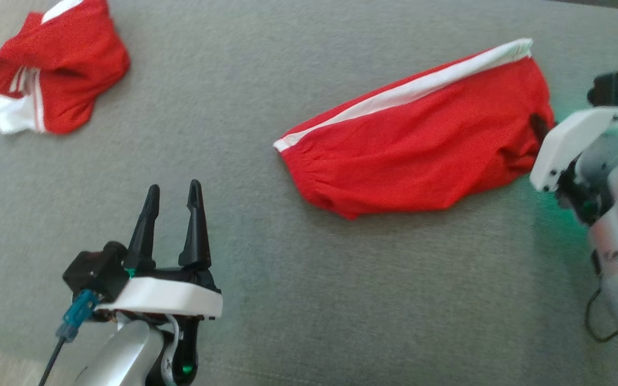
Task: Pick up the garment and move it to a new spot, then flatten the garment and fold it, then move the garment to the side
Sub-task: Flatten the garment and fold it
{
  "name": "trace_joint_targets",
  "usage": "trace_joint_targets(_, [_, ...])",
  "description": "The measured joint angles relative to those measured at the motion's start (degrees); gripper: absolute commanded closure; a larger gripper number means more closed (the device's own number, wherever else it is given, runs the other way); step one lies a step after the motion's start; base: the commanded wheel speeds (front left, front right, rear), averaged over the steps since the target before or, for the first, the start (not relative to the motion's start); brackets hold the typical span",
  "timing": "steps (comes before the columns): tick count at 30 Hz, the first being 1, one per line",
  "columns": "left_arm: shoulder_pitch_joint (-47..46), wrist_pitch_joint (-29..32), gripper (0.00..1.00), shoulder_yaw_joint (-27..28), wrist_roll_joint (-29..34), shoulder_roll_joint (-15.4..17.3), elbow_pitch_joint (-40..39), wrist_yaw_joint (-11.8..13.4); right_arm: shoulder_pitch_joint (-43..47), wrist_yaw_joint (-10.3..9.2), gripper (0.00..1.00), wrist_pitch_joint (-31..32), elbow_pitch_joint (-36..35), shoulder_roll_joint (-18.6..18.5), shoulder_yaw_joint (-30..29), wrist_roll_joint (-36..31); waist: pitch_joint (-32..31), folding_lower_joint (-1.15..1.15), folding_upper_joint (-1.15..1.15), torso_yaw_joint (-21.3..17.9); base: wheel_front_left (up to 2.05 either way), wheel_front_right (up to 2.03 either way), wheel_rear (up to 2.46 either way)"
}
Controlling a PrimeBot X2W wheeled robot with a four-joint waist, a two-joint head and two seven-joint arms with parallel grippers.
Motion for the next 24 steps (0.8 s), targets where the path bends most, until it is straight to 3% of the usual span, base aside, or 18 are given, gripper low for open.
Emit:
trace_joint_targets(11, [2.9,0.1,0.0,-0.1,0.5,1.3,0.4,1.0,13.0,0.0,1.0,-10.4,-4.1,3.9,-6.0,0.6,-5.7,-0.01,0.0,-8.6,0.0,0.0,0.0])
trace_joint_targets(16, [4.5,0.6,0.0,-0.2,0.0,1.3,0.3,1.2,18.0,0.0,1.0,-11.1,-6.0,5.3,-9.6,-1.9,-7.9,-0.01,0.0,-12.2,0.0,0.0,0.0])
trace_joint_targets(24, [4.8,0.6,0.0,-0.9,0.0,1.2,0.9,1.4,20.1,0.0,1.0,-10.9,-9.2,7.4,-13.7,-5.4,-9.6,0.0,0.0,-12.8,0.0,0.0,0.0])
